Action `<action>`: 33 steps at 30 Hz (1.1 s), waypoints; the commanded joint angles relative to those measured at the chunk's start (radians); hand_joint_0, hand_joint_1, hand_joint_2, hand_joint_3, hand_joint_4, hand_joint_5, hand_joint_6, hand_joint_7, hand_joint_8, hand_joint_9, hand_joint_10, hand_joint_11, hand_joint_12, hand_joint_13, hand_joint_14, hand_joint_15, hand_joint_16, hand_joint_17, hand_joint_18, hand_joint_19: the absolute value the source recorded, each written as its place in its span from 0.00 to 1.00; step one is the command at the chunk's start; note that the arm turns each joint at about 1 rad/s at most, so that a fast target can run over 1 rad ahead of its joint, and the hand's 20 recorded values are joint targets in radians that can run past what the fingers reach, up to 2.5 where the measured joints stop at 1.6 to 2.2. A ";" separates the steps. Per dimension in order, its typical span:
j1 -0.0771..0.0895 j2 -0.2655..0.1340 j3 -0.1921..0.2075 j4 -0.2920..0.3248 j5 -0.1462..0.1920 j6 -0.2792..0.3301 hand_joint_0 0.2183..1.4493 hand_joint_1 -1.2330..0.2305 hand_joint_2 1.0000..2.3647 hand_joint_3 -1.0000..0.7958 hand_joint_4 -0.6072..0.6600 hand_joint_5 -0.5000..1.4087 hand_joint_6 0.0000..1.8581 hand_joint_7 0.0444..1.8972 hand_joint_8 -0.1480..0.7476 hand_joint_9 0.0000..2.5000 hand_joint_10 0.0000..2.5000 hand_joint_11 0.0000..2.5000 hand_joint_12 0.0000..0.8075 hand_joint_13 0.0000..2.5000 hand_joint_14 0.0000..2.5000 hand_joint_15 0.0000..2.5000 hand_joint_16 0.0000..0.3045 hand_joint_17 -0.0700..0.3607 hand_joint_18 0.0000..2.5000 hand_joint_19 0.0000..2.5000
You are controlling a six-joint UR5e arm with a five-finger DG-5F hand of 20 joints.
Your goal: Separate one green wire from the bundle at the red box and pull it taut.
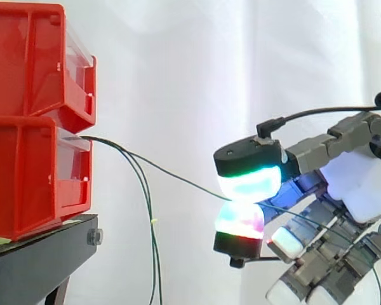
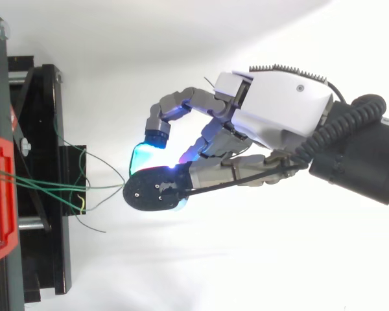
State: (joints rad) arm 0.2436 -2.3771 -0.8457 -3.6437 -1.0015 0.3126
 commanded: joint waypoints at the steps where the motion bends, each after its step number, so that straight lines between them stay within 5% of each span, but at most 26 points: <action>1: -0.001 -0.001 -0.015 0.001 -0.012 0.013 0.30 0.32 0.12 0.57 0.39 0.21 0.50 0.69 0.57 0.47 0.00 0.18 0.54 0.38 0.00 0.09 0.20 0.47 0.40 0.07; 10: 0.000 -0.001 -0.061 0.056 -0.025 0.082 0.29 0.32 0.13 0.57 0.40 0.21 0.50 0.69 0.57 0.44 0.00 0.15 0.54 0.36 0.00 0.07 0.20 0.48 0.38 0.07; 18: 0.000 0.009 -0.101 0.189 -0.025 0.082 0.28 0.32 0.16 0.56 0.40 0.21 0.49 0.71 0.56 0.44 0.00 0.15 0.53 0.35 0.00 0.08 0.20 0.48 0.37 0.07; 27: 0.000 0.101 -0.243 0.329 -0.008 0.074 0.28 0.32 0.18 0.56 0.40 0.21 0.49 0.71 0.56 0.43 0.00 0.15 0.53 0.35 0.00 0.08 0.20 0.48 0.37 0.07; 33: 0.000 0.122 -0.291 0.373 0.001 0.080 0.28 0.32 0.18 0.56 0.40 0.21 0.49 0.72 0.56 0.43 0.00 0.15 0.53 0.35 0.00 0.09 0.20 0.49 0.37 0.07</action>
State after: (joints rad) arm 0.2439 -2.2649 -1.1130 -3.2974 -1.0047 0.3898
